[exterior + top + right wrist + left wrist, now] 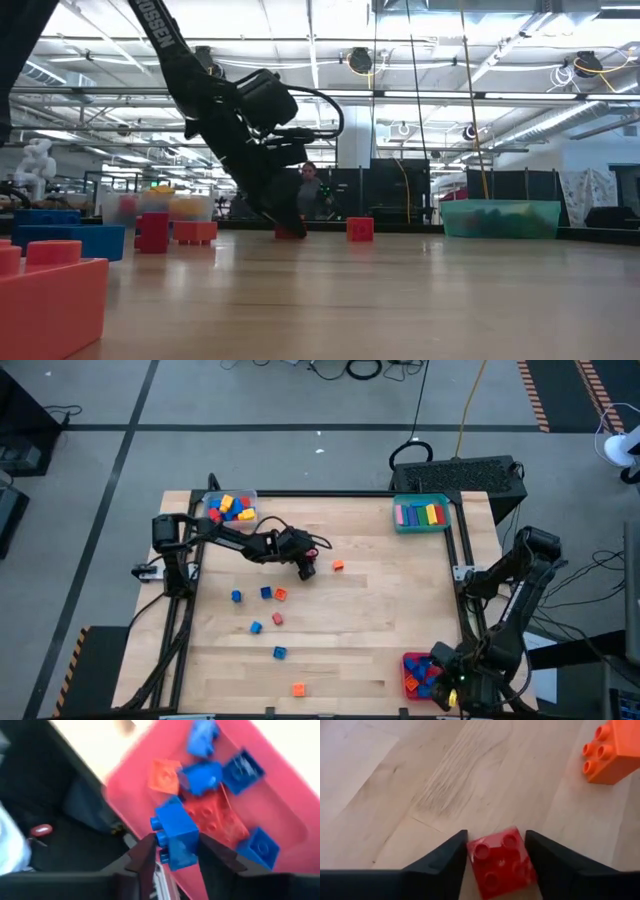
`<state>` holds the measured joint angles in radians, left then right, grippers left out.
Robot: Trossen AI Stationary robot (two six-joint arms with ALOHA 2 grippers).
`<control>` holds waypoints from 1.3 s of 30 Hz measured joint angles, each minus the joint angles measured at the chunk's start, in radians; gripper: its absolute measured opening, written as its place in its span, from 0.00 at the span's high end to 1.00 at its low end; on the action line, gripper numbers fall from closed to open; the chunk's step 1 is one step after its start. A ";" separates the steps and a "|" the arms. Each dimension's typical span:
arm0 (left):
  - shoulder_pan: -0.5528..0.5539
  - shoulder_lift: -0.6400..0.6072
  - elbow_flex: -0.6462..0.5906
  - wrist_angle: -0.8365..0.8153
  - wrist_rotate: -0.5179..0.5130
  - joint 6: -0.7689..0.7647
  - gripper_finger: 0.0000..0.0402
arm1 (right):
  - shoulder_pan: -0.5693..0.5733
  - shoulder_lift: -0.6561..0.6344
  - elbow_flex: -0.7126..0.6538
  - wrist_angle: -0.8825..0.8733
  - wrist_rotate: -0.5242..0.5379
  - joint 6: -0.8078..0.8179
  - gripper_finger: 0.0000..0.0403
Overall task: Sort blocks by size
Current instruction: Put the small blue game piece into the red bin, then put the small red game piece into the red bin
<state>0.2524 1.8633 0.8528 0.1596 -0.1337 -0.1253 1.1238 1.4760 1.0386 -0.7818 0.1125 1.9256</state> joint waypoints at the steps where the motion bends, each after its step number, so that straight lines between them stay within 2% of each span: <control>1: 0.001 0.000 0.000 0.000 0.006 0.000 0.52 | 0.000 0.011 0.000 0.000 -0.031 0.008 0.63; 5: 0.000 -0.004 0.000 -0.003 0.011 0.000 0.62 | 0.001 0.026 0.000 -0.013 -0.105 0.016 0.54; 7: 0.001 -0.018 0.000 -0.016 0.020 0.001 0.63 | 0.001 0.020 0.000 0.002 -0.038 0.010 0.52; 11: -0.008 -0.069 -0.003 -0.021 0.079 0.011 0.63 | 0.000 -0.001 0.044 -0.037 0.231 -0.141 0.51; 15: -0.033 -0.128 -0.003 0.007 0.217 0.045 0.62 | -0.016 -0.003 0.084 -0.114 0.608 -0.373 0.54; 16: -0.042 -0.138 -0.003 0.030 0.258 0.052 0.62 | -0.030 -0.003 0.084 -0.111 0.678 -0.448 0.54; 18: -0.062 -0.152 -0.002 0.088 0.357 0.053 0.62 | -0.068 0.001 0.081 -0.095 0.748 -0.616 0.55; 21: -0.094 -0.155 -0.002 0.188 0.536 0.051 0.62 | -0.155 0.028 0.078 -0.080 0.756 -0.869 0.56; 23: -0.120 -0.155 0.000 0.244 0.594 0.028 0.62 | -0.227 0.051 0.077 -0.046 0.781 -1.016 0.56; 27: -0.175 -0.155 0.034 0.247 0.610 0.027 0.62 | -0.350 0.085 0.077 0.086 0.849 -1.333 0.55; 32: -0.227 -0.144 0.086 0.245 0.639 0.026 0.62 | -0.453 0.116 0.077 0.299 0.841 -1.750 0.55; 36: -0.250 -0.130 0.125 0.246 0.658 0.026 0.62 | -0.508 0.140 0.077 0.427 0.815 -1.965 0.55; 39: -0.256 -0.130 0.139 0.251 0.658 0.026 0.62 | -0.535 0.145 0.077 0.473 0.792 -2.063 0.55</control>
<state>-0.0032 1.7336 0.9915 0.4111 0.5240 -0.0994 0.5885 1.6211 1.1160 -0.3084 0.9042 -0.1377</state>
